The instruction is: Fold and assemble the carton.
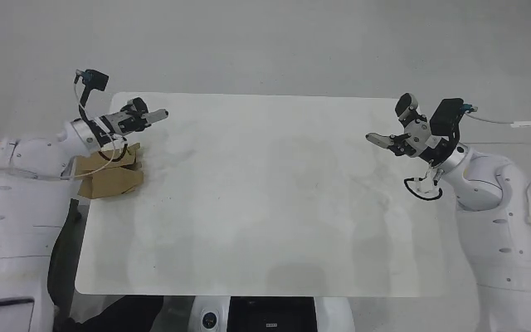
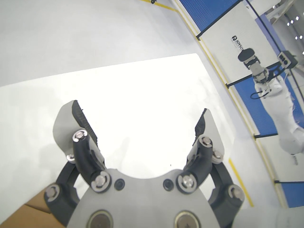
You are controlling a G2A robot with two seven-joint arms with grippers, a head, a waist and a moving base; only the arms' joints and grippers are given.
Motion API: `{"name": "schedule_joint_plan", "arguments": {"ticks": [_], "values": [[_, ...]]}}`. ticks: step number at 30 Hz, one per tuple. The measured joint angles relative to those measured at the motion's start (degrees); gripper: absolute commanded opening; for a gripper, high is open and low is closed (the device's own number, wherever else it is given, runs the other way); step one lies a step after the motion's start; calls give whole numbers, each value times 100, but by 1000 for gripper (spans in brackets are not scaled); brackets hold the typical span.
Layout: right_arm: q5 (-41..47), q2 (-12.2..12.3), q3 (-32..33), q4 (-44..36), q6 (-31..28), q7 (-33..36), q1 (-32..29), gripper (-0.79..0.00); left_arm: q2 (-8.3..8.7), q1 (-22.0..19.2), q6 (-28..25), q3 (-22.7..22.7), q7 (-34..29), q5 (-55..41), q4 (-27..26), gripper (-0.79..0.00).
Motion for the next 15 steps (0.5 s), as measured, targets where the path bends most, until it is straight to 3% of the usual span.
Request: {"name": "schedule_joint_plan", "arguments": {"ticks": [4,15], "values": [[0,0,0,0,0,0,0,0,31,-83,384,-149,-308,-547,291,0],[0,0,0,0,0,0,0,0,173,-326,507,-598,-621,-976,1087,0]]}}
